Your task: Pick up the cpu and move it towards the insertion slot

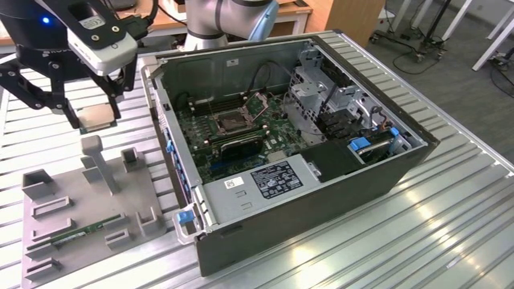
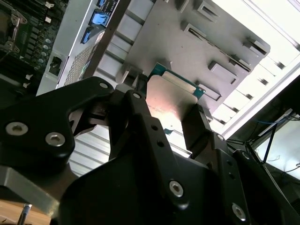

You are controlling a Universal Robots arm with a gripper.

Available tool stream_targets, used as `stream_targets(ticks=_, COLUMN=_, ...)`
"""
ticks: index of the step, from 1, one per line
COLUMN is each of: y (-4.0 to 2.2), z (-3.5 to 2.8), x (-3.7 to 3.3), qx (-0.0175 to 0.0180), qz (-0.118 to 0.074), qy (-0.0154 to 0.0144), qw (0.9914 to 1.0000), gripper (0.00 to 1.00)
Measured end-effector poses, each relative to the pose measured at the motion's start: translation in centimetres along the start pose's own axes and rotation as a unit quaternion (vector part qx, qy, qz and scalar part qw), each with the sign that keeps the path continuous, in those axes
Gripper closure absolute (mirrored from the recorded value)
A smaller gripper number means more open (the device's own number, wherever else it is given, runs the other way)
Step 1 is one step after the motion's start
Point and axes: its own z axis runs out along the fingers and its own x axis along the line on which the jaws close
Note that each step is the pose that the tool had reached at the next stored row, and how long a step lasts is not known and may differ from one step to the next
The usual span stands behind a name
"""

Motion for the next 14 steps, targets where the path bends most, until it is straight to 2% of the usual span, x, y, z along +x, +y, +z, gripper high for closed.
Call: stream_targets(ticks=14, y=-0.07, z=0.02, x=-1.64, qx=-0.0001, qz=0.0, qy=-0.0001, qw=1.0, gripper=0.45)
